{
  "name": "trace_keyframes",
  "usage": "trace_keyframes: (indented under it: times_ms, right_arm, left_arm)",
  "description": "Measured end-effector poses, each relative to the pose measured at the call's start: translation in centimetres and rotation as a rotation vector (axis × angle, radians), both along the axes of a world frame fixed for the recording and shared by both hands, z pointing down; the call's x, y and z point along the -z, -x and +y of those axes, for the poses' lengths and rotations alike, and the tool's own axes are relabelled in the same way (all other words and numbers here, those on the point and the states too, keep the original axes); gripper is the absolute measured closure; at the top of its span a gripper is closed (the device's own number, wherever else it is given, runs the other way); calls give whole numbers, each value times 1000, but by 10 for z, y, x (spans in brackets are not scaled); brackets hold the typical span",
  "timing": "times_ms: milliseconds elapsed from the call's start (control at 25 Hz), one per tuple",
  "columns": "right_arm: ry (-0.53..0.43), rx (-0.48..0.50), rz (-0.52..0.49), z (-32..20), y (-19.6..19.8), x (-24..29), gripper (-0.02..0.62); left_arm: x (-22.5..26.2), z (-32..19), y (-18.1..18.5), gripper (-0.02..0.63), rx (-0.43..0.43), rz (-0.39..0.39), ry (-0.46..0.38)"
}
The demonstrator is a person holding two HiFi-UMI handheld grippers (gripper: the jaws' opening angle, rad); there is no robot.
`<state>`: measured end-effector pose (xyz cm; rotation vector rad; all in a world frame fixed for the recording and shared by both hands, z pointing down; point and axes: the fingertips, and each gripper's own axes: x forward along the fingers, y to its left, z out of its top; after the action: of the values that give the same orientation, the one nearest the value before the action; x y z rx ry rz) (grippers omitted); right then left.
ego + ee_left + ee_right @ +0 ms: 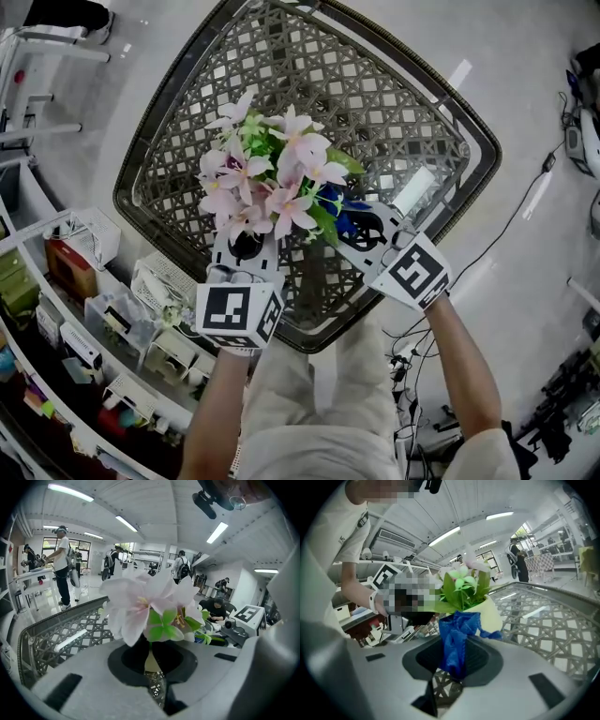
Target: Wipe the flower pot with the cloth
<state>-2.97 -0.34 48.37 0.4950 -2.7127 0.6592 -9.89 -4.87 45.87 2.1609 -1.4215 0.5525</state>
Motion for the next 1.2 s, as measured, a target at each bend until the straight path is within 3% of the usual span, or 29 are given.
trace_keyframes:
  times_ms: [360,600,1200]
  right_arm:
    - [-8,61,-2,23,19,1,480]
    - [18,83,-6,25,-8,12,480]
    - [-58,-16,80,-68,-61,6,477]
  left_arm:
    - [-1,-1,1,572,3,12,-4]
    - [0,0,1,574,21,39,-6]
    - [-1,2,-2,575,36,19,-6]
